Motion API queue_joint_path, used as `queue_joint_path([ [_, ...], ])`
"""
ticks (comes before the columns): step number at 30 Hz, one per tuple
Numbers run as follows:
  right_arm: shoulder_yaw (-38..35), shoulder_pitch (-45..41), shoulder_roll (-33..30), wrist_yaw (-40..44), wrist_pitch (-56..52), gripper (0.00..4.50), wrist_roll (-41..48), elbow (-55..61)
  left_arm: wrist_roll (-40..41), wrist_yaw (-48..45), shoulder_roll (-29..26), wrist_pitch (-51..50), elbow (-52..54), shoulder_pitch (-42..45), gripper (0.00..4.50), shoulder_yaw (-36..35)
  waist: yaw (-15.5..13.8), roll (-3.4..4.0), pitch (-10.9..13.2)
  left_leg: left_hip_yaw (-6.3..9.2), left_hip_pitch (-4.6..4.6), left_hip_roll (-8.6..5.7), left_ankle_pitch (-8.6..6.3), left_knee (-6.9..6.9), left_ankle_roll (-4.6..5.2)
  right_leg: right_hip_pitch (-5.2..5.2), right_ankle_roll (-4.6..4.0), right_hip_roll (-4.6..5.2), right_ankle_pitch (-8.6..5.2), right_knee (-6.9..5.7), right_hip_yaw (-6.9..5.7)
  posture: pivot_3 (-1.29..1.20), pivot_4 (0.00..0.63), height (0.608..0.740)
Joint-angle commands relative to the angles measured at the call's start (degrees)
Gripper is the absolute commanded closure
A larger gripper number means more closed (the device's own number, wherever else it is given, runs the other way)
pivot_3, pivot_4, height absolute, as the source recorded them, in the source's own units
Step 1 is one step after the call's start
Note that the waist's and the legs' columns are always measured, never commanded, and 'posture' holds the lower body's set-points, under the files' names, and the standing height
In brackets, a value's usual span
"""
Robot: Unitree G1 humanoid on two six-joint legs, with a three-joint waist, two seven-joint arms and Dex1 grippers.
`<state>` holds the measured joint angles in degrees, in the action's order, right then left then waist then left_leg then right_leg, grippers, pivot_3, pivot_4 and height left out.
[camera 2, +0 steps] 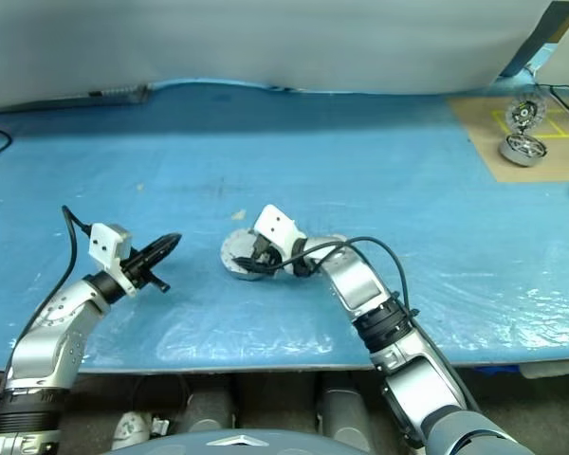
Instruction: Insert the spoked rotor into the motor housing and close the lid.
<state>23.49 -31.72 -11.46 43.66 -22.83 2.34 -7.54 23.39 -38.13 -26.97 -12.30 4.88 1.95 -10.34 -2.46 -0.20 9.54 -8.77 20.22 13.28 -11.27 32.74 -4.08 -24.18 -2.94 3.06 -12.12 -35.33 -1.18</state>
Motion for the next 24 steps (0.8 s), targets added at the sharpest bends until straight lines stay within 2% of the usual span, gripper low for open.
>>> queue_joint_path([
  [1, 1.3, 0.6, -1.0, -0.7, 2.1, 1.55, -2.8, -2.7, 0.0, 0.7, 0.1, -0.4, 3.3, 0.3, 4.50, 0.3, 0.0, 0.00, 0.0, 0.00, -0.03, 0.00, 0.00, 0.00, 0.00, 0.00, 0.00, 0.00, 0.00, -0.02, 0.00, 0.00, 0.150, 0.740],
  [10, 2.6, -0.1, -4.5, 2.4, 1.6, 1.55, -4.1, -4.6, 0.6, 0.5, 0.9, -1.1, 3.5, 1.9, 4.50, 1.2, -0.3, 0.00, 0.0, 0.01, -0.13, -0.17, 0.00, 0.00, 0.01, 0.11, 0.02, 0.14, -0.01, -0.08, 0.05, 0.00, 0.150, 0.740],
  [16, 1.5, 0.6, -3.4, 2.8, -0.4, 1.55, -2.5, -4.9, 2.0, 3.2, 3.1, -4.0, 3.8, 4.8, 4.50, 0.8, -0.5, 0.00, 0.0, 0.01, -0.13, -0.24, 0.00, 0.00, 0.01, 0.12, 0.04, 0.19, -0.03, -0.05, 0.08, 0.00, 0.150, 0.740],
  [18, 1.4, 0.9, -3.1, 2.5, -0.8, 1.55, -2.5, -4.8, 2.9, 5.4, 3.2, -9.1, 5.3, 5.9, 4.50, 1.0, -0.5, 0.00, 0.0, 0.01, -0.13, -0.24, 0.00, -0.01, 0.01, 0.12, 0.06, 0.19, -0.04, -0.05, 0.08, 0.00, 0.150, 0.740],
  [22, 1.0, 1.3, -2.4, 2.0, -1.7, 1.55, -2.5, -4.3, 13.2, 8.9, 2.2, -30.3, 7.5, 9.7, 4.50, -0.5, -0.5, 0.00, 0.0, 0.02, -0.13, -0.25, 0.00, 0.00, 0.01, 0.12, 0.06, 0.19, -0.04, -0.07, 0.08, 0.00, 0.150, 0.740],
  [24, 0.9, 1.3, -2.2, 1.9, -2.0, 1.55, -2.5, -4.3, 18.8, 9.9, 3.1, -36.6, 8.3, 10.9, 4.50, -2.2, -0.4, 0.01, 0.0, 0.02, -0.14, -0.27, 0.00, 0.00, 0.01, 0.12, 0.06, 0.19, -0.04, -0.08, 0.09, 0.00, 0.150, 0.740],
])
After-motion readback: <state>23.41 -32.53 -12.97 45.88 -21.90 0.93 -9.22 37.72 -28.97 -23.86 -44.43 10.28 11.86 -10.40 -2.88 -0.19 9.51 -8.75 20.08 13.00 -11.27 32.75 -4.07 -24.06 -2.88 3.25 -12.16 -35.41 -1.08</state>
